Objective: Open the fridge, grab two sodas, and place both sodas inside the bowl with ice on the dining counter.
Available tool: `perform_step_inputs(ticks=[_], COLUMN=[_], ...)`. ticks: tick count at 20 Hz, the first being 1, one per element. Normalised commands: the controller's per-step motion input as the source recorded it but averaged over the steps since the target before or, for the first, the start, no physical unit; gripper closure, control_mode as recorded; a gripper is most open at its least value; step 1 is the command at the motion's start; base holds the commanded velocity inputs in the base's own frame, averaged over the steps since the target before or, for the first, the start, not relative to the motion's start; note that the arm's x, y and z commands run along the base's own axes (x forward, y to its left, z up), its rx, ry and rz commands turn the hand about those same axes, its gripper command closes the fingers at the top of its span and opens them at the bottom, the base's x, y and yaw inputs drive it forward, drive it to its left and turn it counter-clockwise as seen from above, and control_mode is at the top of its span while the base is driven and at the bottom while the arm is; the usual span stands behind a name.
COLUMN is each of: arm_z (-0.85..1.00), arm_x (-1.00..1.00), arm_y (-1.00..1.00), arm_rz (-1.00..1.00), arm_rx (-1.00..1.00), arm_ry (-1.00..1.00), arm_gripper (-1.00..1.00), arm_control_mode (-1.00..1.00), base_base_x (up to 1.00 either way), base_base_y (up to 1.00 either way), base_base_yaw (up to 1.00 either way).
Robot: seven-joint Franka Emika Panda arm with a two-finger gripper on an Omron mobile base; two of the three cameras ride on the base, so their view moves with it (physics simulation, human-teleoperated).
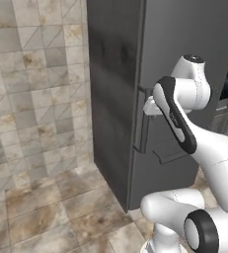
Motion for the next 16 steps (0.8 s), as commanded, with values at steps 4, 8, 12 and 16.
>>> perform_step_inputs(ticks=[4,8,12,16], arm_z=[0.00,0.00,0.00,0.00], arm_x=[0.00,0.00,0.00,0.00], arm_y=[0.00,0.00,0.00,0.00], arm_rz=[0.00,0.00,0.00,0.00], arm_rx=[0.00,0.00,0.00,0.00], arm_ry=[0.00,0.00,0.00,0.00], arm_gripper=[-1.00,-1.00,-1.00,-1.00], arm_control_mode=[1.00,1.00,1.00,1.00], base_base_x=[0.04,0.19,0.45,0.42], base_base_y=[0.66,0.33,0.17,0.25], base_base_yaw=[-0.16,-0.16,-0.16,-0.13])
